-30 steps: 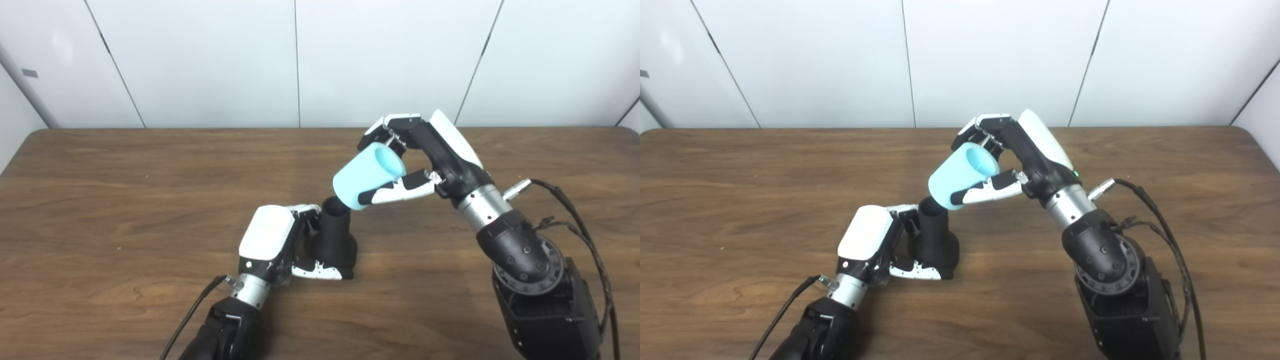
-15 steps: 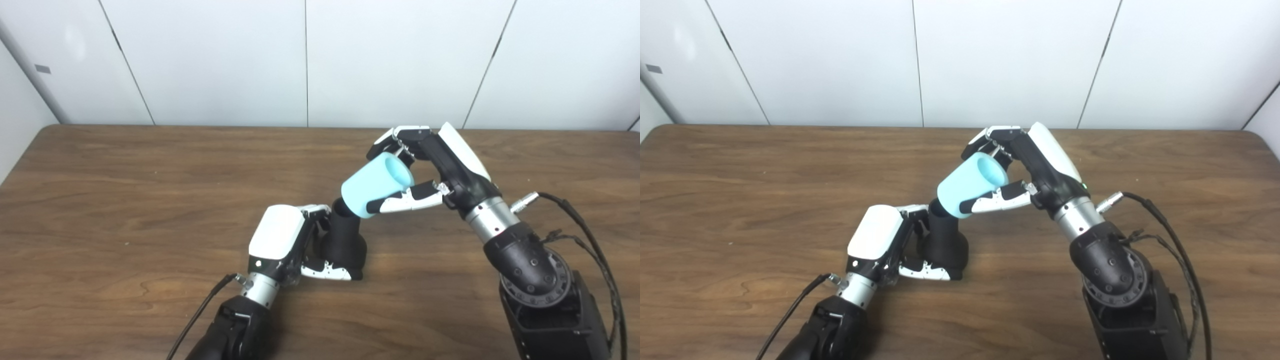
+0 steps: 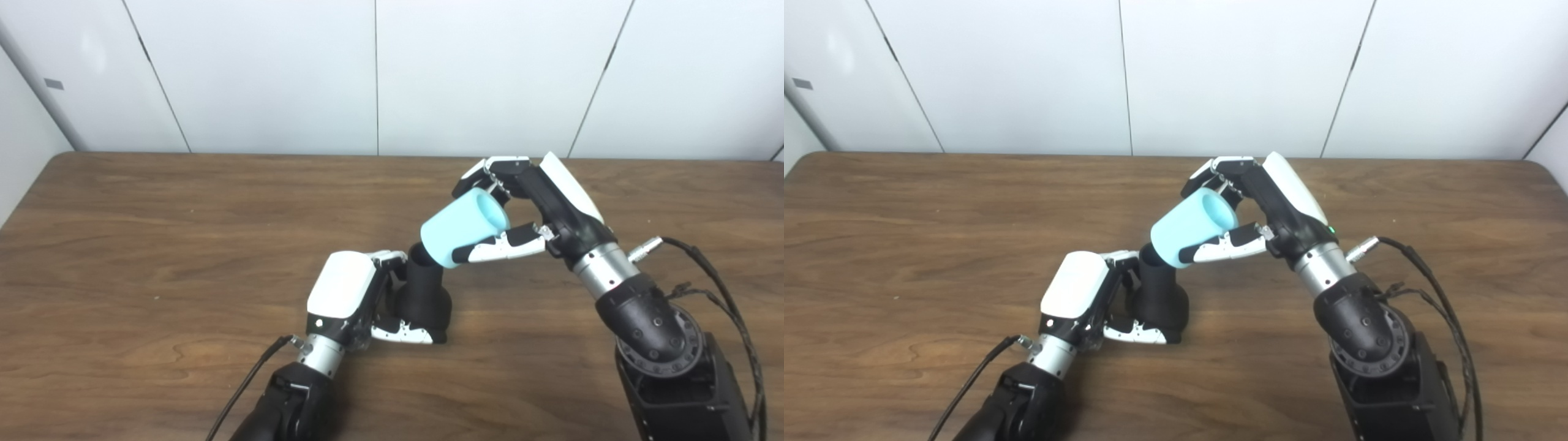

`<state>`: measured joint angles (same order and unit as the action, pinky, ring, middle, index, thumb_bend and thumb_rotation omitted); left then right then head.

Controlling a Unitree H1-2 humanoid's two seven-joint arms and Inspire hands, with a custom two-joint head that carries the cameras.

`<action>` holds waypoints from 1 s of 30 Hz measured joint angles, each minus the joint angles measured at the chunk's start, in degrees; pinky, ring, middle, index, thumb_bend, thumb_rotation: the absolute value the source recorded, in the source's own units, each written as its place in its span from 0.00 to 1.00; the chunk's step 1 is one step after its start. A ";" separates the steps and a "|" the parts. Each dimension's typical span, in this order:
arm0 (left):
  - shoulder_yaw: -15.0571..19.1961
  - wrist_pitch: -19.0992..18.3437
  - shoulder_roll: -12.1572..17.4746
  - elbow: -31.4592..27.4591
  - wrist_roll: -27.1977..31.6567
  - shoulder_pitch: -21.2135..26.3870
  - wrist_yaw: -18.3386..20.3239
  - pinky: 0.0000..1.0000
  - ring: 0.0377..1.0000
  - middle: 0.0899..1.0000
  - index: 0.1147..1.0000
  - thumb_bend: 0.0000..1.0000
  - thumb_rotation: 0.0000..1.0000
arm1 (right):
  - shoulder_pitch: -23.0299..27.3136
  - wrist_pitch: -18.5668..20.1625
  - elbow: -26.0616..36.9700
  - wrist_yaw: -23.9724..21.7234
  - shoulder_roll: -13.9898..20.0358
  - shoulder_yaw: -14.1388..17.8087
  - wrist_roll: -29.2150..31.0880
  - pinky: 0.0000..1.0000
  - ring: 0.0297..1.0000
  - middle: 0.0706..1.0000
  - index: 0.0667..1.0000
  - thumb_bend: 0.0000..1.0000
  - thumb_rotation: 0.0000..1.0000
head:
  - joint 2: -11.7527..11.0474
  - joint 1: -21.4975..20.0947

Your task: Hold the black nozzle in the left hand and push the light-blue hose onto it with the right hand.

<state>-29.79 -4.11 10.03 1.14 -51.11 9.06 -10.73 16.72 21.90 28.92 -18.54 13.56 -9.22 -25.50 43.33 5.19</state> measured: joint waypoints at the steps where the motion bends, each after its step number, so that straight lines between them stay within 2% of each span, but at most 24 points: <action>1: 0.00 -0.03 -0.05 0.00 0.00 -0.01 0.00 0.36 0.47 0.49 0.43 0.47 0.00 | 0.00 0.04 0.01 -0.01 0.00 0.06 0.11 0.36 0.38 0.48 0.49 0.50 0.00 | 0.00 0.00; 11: -0.24 -0.07 -0.17 0.00 -0.02 0.00 0.01 0.35 0.46 0.49 0.43 0.47 0.00 | 0.75 2.09 0.30 -1.35 0.93 0.87 1.52 0.32 0.37 0.46 0.52 0.49 0.00 | 0.17 -0.17; 14: -0.30 -0.07 -0.17 -0.01 0.02 -0.01 0.01 0.34 0.45 0.45 0.44 0.48 0.00 | 1.43 2.49 0.42 -1.48 1.46 1.18 1.54 0.32 0.36 0.46 0.53 0.49 0.00 | 0.26 -0.17; 17: -0.37 -0.07 -0.16 -0.05 0.02 -0.01 0.01 0.36 0.48 0.50 0.42 0.47 0.00 | 2.24 2.77 0.62 -1.68 1.79 1.44 1.57 0.32 0.36 0.46 0.53 0.49 0.00 | 0.44 0.00; 21: -0.50 -0.06 -0.14 -0.09 0.02 -0.03 0.02 0.34 0.45 0.44 0.44 0.48 0.00 | 2.60 3.52 0.75 -2.10 1.76 1.44 1.88 0.31 0.36 0.46 0.53 0.49 0.00 | 0.53 0.35; 26: -0.56 -0.06 -0.10 -0.28 0.04 -0.16 0.02 0.38 0.51 0.50 0.42 0.47 0.00 | 2.58 4.21 0.75 -2.18 1.72 1.26 2.32 0.32 0.37 0.46 0.52 0.49 0.00 | 0.79 0.44; 30: -0.60 -0.07 -0.06 -0.45 0.03 -0.23 0.07 0.39 0.51 0.51 0.41 0.47 0.00 | 2.44 4.17 0.75 -2.18 1.57 0.35 2.39 0.34 0.37 0.46 0.51 0.49 0.00 | 0.79 0.62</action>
<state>-30.39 -4.18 9.97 0.69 -51.08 8.83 -10.66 19.16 26.08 29.67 -20.72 15.13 -8.87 -23.11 44.12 5.80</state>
